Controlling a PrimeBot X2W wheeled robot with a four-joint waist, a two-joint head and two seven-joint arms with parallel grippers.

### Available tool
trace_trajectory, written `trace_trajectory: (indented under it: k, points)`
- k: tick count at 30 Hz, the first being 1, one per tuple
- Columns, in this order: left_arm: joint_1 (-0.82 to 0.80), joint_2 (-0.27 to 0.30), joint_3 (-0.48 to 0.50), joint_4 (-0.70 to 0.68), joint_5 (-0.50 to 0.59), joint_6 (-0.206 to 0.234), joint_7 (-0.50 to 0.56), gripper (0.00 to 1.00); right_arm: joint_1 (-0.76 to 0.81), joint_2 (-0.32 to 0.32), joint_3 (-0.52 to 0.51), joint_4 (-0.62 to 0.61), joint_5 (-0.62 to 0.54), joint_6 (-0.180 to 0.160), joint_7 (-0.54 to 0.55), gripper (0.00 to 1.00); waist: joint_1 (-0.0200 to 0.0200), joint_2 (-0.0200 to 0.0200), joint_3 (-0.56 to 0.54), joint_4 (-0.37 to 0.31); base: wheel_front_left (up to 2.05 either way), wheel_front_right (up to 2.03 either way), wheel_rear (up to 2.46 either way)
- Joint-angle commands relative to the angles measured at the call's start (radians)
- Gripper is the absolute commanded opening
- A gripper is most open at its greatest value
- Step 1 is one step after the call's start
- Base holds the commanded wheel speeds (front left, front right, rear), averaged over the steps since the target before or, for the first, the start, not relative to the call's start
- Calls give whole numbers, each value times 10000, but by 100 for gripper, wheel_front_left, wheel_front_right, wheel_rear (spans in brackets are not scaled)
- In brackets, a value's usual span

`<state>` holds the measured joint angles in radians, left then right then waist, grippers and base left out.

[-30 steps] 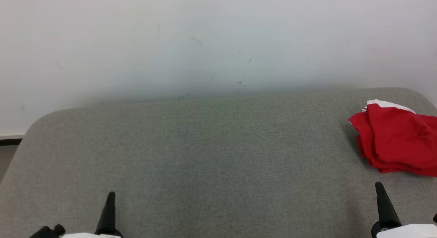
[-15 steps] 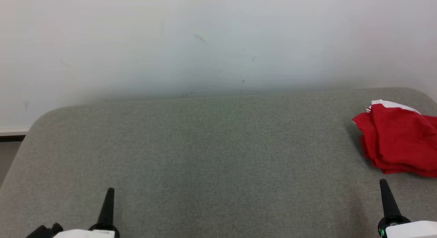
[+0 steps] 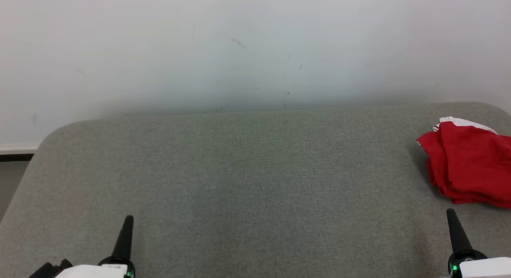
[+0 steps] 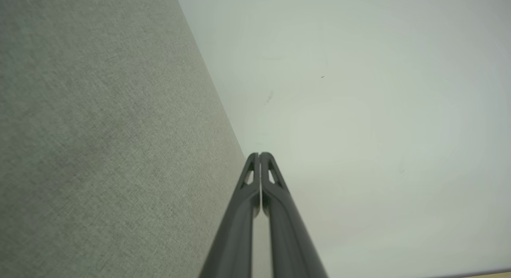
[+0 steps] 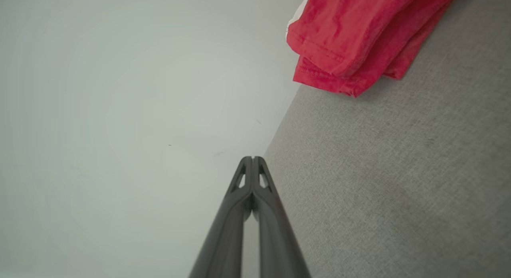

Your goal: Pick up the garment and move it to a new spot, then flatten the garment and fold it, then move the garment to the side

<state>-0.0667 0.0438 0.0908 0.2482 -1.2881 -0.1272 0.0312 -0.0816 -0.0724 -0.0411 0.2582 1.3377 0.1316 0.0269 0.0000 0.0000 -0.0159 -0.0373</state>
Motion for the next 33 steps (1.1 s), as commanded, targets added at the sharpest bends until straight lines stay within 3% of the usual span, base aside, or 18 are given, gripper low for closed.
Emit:
trace_trajectory:
  k: [1,33]
  points:
    - [-197,83,62,-80,-360,-42,71,0,-235,-19,-97,-113,266,-11,78,0,0,0,9,17,0,0,0]
    - [-422,95,226,-45,-2809,-56,731,0,-294,170,-628,-155,2363,-16,746,0,0,0,153,300,0,0,0]
